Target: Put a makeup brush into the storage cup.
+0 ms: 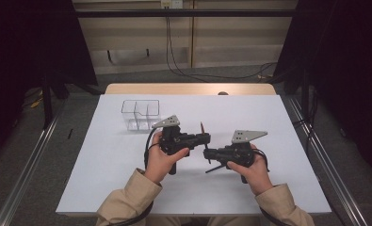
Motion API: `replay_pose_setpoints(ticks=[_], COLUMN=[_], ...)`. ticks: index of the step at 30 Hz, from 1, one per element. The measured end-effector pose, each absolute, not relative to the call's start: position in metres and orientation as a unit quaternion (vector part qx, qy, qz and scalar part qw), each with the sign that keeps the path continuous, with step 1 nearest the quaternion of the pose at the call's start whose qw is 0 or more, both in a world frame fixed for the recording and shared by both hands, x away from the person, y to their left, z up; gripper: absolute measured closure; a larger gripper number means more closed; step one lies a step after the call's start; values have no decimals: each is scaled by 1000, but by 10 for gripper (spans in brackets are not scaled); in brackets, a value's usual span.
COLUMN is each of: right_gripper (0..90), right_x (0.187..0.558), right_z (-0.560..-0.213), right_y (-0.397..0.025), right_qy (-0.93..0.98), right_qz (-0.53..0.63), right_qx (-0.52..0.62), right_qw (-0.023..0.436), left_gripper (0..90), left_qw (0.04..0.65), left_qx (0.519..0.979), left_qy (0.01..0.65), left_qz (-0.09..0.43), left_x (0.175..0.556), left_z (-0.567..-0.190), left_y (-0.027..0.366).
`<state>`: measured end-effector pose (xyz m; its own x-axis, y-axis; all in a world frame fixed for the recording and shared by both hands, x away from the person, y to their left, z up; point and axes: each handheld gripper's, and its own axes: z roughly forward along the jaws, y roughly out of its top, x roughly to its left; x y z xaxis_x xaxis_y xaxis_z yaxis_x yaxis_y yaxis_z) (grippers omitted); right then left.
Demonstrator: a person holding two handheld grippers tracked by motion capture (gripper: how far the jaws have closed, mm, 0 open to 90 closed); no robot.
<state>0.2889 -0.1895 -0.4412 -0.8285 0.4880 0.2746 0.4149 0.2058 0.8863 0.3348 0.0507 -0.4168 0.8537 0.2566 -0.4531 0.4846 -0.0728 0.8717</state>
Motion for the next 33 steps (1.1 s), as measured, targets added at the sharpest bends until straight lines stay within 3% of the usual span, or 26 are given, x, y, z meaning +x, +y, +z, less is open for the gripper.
replay_pose_setpoints(ticks=[26,33], right_gripper=[824,770], right_x=[288,288], right_z=[-445,-444], right_y=[-186,-188], right_qy=[760,762], right_qz=[575,574], right_qx=[302,298], right_qw=[18,26], left_gripper=[832,832], left_qw=[639,640], left_qx=[726,727], left_qy=[244,239], left_qz=[-74,-69], left_x=[333,333], left_z=[-417,-414], left_y=[44,45])
